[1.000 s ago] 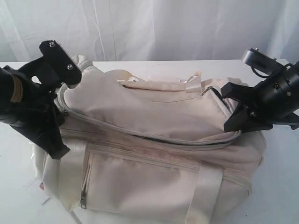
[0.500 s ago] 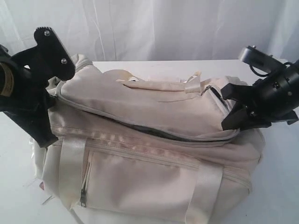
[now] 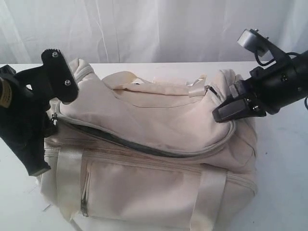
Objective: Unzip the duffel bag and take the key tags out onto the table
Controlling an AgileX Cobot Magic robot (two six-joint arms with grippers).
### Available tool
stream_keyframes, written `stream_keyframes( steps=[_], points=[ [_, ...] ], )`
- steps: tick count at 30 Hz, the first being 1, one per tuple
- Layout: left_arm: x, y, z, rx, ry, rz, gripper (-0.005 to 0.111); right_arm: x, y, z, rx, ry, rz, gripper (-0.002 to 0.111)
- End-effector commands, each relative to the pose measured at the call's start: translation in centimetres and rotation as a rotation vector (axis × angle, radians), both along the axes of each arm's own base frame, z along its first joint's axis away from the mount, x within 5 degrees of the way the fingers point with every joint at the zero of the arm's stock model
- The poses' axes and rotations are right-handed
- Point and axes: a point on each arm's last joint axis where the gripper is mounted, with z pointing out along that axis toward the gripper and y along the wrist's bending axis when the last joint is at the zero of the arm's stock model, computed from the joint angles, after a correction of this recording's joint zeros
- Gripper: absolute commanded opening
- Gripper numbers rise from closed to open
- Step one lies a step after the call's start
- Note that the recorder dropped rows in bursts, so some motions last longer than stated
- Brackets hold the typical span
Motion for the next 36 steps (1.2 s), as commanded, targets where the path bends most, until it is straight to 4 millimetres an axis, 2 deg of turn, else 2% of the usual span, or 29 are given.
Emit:
stream_keyframes(
  steps=[1, 7, 9, 11, 19, 23, 25, 29, 31, 33, 36],
  points=[
    [-0.3, 0.3, 0.1, 0.002, 0.023, 0.008, 0.0, -0.3, 0.1, 0.9, 0.023, -0.023, 0.076, 0.014],
    [-0.2, 0.2, 0.2, -0.008, 0.013, 0.003, 0.0, 0.2, 0.0, 1.2, 0.002, -0.07, 0.067, 0.054],
    [-0.2, 0.1, 0.2, -0.011, 0.011, 0.002, 0.0, 0.5, -0.3, 1.6, -0.042, -0.102, 0.072, 0.062],
    [-0.2, 0.1, 0.2, -0.011, 0.011, 0.002, 0.0, 0.8, -0.5, 2.0, -0.074, -0.114, 0.069, 0.065],
    [-0.2, 0.0, 0.2, -0.026, 0.012, 0.001, 0.0, 2.3, -1.1, 5.4, -0.167, -0.215, 0.018, 0.066],
    [-0.2, 0.0, 0.2, -0.026, 0.012, 0.001, 0.0, 2.5, -1.2, 7.0, -0.182, -0.201, -0.028, 0.066],
    [-0.2, 0.0, 0.2, -0.026, 0.012, 0.001, 0.0, 2.3, -0.5, 8.2, -0.083, -0.169, -0.031, 0.066],
    [-0.2, 0.0, 0.3, -0.031, 0.006, -0.002, 0.0, 1.8, 2.4, 11.6, 0.399, -0.163, -0.021, 0.066],
    [-0.2, 0.0, 0.3, -0.031, 0.006, -0.002, 0.0, 1.4, 3.6, 12.8, 0.53, -0.175, 0.008, 0.065],
    [-0.2, 0.0, 0.3, -0.031, 0.006, -0.002, 0.0, 0.9, 4.7, 13.3, 0.547, -0.275, 0.099, 0.061],
    [-0.2, 0.0, 0.2, -0.028, 0.009, 0.0, 0.0, -0.6, 5.7, 13.4, 0.424, -0.46, 0.27, 0.052]
  ],
)
